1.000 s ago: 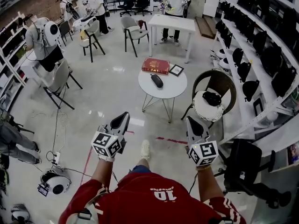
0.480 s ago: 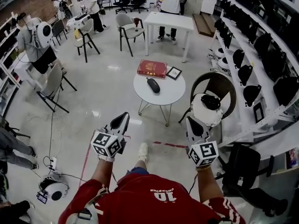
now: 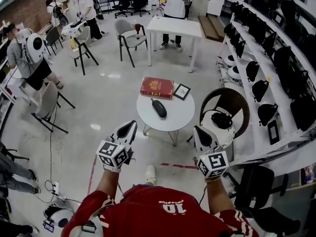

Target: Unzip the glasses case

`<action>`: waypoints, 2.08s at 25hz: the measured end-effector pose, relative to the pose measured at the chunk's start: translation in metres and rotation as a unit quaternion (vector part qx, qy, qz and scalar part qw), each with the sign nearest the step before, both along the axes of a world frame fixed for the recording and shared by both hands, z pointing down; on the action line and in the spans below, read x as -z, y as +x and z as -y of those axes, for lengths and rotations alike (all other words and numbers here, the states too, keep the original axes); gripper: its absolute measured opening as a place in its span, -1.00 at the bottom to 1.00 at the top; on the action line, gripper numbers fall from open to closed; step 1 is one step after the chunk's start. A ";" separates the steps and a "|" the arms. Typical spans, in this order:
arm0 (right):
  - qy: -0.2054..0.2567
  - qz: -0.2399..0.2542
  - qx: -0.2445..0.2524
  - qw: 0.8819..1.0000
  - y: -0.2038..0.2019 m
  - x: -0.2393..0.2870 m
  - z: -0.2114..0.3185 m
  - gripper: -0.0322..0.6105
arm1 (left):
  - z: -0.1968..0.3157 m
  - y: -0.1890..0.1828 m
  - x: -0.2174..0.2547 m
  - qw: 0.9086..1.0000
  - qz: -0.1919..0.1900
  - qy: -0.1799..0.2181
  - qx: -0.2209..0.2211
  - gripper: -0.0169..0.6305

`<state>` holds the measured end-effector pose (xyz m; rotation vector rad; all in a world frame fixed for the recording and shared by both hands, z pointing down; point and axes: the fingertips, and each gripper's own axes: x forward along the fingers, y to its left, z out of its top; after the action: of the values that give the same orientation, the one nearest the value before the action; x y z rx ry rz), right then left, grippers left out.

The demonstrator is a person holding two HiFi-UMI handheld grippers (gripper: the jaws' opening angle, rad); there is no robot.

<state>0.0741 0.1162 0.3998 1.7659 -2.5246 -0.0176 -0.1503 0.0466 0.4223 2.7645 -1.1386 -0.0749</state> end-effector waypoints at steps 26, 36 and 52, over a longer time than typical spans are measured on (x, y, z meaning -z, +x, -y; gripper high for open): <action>-0.006 -0.030 -0.055 0.998 -0.007 0.008 0.180 -0.87 | 0.210 0.016 -0.020 0.998 -0.008 -0.022 -0.062 -0.92; -0.005 -0.027 -0.028 0.999 0.006 0.003 0.225 -0.87 | 0.234 0.029 -0.025 0.998 -0.014 -0.030 -0.051 -0.92; 0.020 -0.041 0.045 0.998 0.032 0.015 0.296 -0.87 | 0.279 0.076 -0.004 0.999 0.012 0.004 -0.037 -0.81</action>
<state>0.1056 -0.1796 0.3853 1.6283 -2.5592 -0.1421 -0.0741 -0.2324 0.4260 2.8182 -1.0426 -0.0366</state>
